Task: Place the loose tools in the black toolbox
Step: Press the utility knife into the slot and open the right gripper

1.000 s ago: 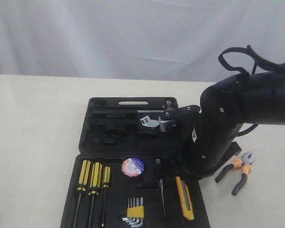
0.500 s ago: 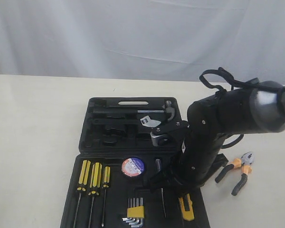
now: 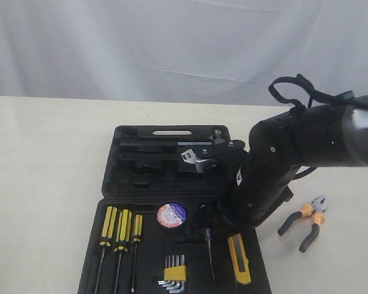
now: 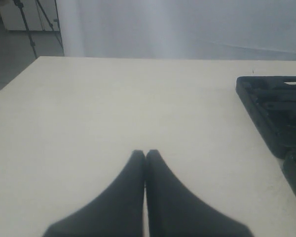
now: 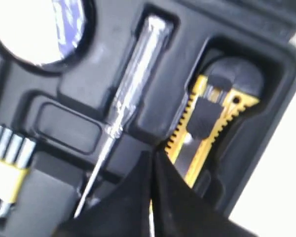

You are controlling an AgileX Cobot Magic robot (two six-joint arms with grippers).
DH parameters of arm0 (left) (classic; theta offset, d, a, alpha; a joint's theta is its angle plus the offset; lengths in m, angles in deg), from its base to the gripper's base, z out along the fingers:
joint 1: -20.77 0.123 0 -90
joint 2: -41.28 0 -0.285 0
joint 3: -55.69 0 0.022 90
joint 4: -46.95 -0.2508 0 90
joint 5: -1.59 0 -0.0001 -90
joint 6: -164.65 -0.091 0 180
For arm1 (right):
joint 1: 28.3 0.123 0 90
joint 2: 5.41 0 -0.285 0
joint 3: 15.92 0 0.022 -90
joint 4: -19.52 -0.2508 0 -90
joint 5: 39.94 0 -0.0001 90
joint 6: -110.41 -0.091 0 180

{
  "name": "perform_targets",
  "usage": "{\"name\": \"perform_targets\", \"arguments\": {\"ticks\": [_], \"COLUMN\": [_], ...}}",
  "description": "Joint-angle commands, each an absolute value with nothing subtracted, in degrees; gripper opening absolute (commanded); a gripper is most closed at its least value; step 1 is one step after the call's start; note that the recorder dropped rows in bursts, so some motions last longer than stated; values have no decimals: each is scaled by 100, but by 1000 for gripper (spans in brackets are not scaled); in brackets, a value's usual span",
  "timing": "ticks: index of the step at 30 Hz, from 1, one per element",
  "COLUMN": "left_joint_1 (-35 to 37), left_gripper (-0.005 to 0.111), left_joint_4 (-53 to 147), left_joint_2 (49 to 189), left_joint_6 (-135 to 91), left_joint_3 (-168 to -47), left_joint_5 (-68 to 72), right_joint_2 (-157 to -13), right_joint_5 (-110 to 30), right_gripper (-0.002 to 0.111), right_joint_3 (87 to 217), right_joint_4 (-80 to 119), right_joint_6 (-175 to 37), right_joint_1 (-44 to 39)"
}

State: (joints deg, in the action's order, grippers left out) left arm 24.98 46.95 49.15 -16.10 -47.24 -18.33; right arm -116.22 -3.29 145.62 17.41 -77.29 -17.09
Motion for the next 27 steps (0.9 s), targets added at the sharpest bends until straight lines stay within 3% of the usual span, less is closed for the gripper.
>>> {"name": "perform_targets", "arguments": {"ticks": [1,12,27], "left_joint_1": [2470,2470,2470], "left_gripper": [0,0,0], "left_joint_4": [4695,4695,4695], "left_joint_2": [4907,4907,4907], "left_joint_6": [-1577,-1577,-1577], "left_joint_3": [-4709,-4709,-4709], "left_joint_5": [-1802,-1802,-1802], "right_joint_2": [-11546,-11546,-11201], "right_joint_5": [-379,-98,-20], "right_gripper": [0,0,0], "right_joint_3": [14554,14554,14554], "right_joint_4": [1756,1743,1677], "right_joint_6": [-7768,-7756,-7770], "right_joint_1": [-1774,-2420,-2630]}}
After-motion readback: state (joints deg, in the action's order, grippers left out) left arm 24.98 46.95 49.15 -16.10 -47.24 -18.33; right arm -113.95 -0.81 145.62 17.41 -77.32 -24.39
